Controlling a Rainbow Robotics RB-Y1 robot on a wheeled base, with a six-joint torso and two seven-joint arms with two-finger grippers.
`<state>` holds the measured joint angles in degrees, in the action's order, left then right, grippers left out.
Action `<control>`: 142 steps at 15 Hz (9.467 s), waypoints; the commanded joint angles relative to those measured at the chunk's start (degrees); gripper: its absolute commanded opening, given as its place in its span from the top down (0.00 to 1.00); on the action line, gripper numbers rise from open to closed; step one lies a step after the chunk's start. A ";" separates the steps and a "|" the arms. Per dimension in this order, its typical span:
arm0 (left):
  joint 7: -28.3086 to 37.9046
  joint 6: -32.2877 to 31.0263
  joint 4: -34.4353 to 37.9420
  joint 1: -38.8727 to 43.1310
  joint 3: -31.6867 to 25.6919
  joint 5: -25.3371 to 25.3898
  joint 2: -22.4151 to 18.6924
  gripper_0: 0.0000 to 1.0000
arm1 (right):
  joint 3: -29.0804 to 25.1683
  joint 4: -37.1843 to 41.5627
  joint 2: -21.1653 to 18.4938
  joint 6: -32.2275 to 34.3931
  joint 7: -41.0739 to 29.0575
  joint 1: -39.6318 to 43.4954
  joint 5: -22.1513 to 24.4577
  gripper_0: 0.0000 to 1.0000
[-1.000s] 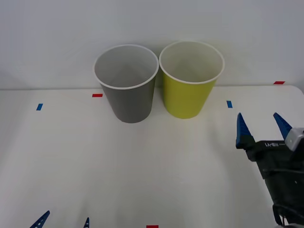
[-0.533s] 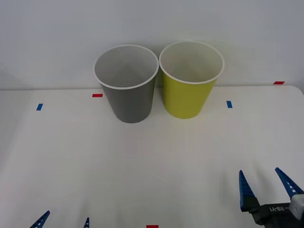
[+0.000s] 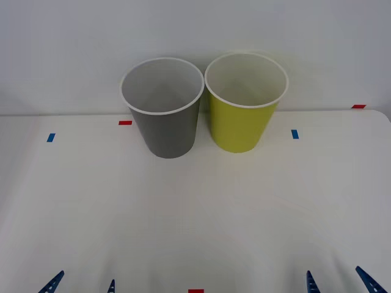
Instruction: Put cans in the gray bin and PET bottles in the light green bin.
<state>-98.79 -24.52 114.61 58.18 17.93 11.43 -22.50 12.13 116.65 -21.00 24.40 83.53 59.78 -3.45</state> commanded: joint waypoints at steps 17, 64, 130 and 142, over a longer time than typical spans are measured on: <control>0.00 0.00 0.00 0.00 0.00 0.00 0.00 0.00 | 0.17 -0.02 0.00 0.82 -0.03 1.65 1.87 0.07; 0.00 0.00 0.00 0.00 0.00 0.00 0.00 0.00 | 0.17 -0.02 0.00 0.82 -0.03 1.65 1.87 0.07; 0.00 0.00 0.00 0.00 0.00 0.00 0.00 0.00 | 0.17 -0.02 0.00 0.82 -0.03 1.65 1.87 0.07; 0.00 0.00 0.00 0.00 0.00 0.00 0.00 0.00 | 0.17 -0.02 0.00 0.82 -0.03 1.65 1.87 0.07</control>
<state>-98.79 -24.52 114.61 58.18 17.93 11.43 -22.50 12.30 116.63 -21.01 25.22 83.50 61.44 -1.58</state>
